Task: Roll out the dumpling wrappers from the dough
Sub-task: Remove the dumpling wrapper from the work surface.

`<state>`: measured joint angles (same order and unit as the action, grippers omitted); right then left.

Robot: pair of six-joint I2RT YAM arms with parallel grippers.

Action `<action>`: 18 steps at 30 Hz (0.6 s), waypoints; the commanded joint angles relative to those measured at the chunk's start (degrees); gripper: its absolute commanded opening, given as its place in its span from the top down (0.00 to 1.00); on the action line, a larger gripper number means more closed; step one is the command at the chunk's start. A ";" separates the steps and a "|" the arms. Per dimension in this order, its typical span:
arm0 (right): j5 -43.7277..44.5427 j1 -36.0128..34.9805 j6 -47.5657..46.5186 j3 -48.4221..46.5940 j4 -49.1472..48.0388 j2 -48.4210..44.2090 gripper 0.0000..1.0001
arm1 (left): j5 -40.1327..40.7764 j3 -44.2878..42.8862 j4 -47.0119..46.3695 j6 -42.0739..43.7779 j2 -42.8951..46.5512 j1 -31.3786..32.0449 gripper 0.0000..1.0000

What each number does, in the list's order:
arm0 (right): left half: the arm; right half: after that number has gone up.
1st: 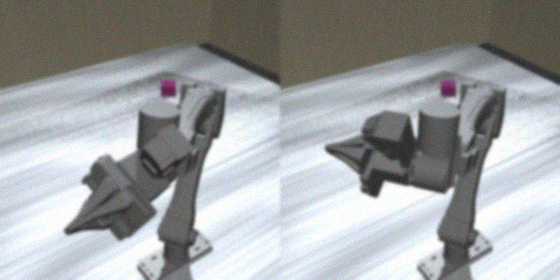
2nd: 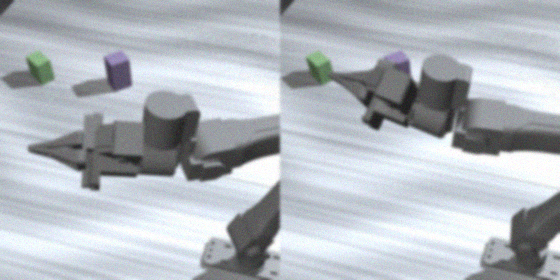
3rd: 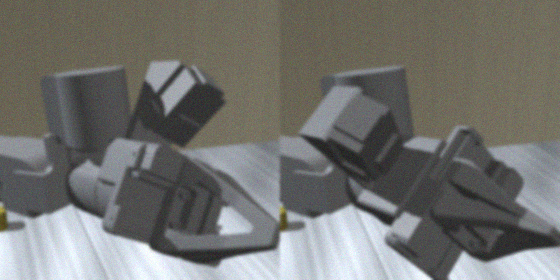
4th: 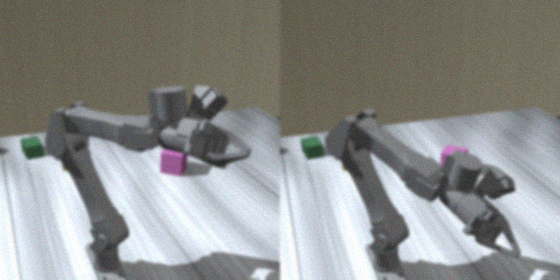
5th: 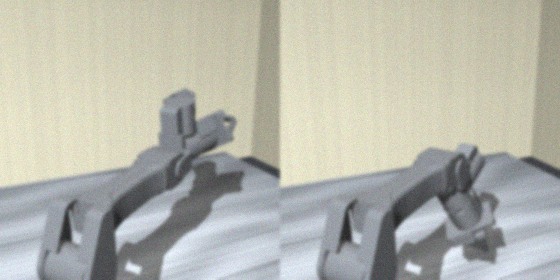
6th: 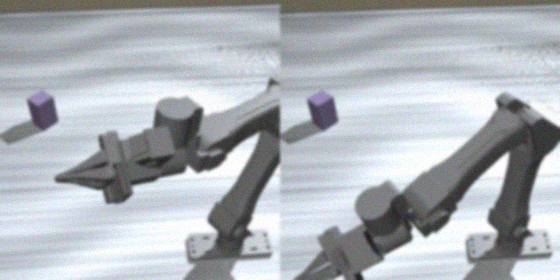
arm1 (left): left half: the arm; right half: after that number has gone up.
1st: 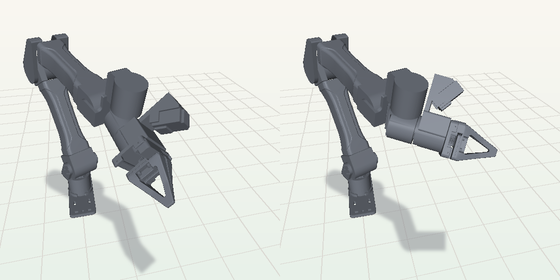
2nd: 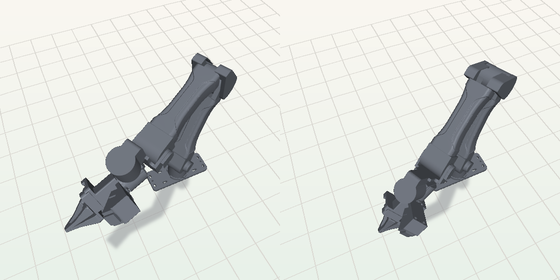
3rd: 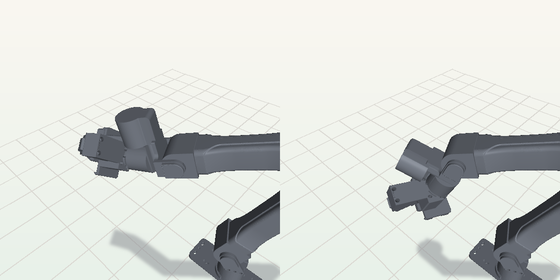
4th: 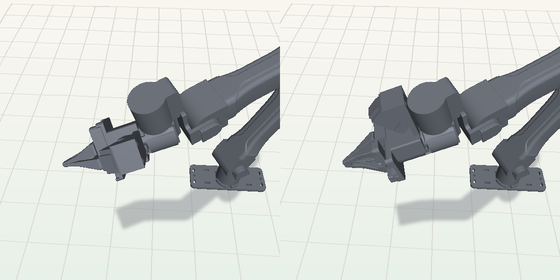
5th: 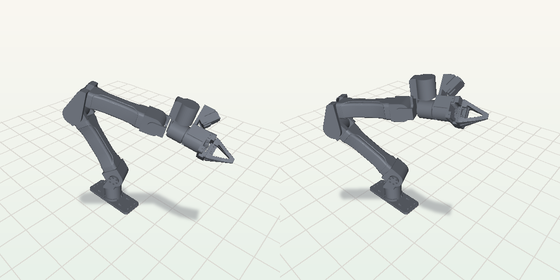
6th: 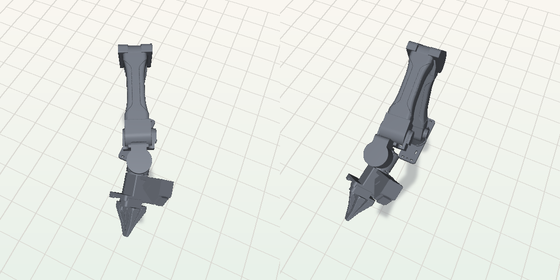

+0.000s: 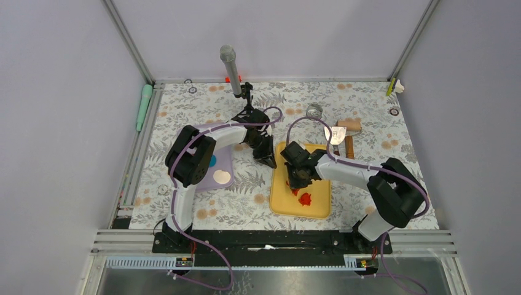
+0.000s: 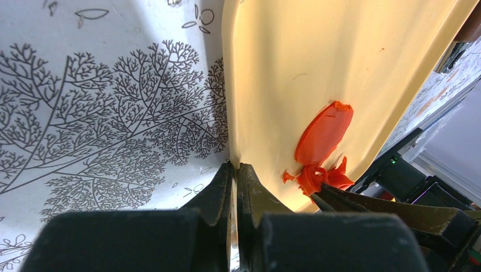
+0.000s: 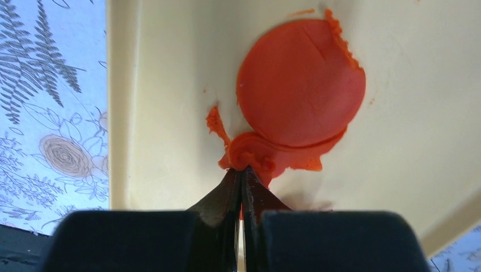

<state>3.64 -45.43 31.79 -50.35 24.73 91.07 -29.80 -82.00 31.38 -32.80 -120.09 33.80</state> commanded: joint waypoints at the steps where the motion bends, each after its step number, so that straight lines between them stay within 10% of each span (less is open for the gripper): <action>1: 2.40 -0.45 -0.53 0.80 9.92 -2.57 1.00 | 2.59 -1.28 -0.79 1.83 -1.01 -0.76 1.00; 18: 6.45 -0.36 1.14 3.72 11.94 -5.51 1.00 | 2.22 -1.19 -0.79 2.26 -1.15 -0.75 1.00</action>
<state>6.35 -45.43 32.01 -48.82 31.22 87.83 -29.82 -82.02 31.40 -32.77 -120.11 33.80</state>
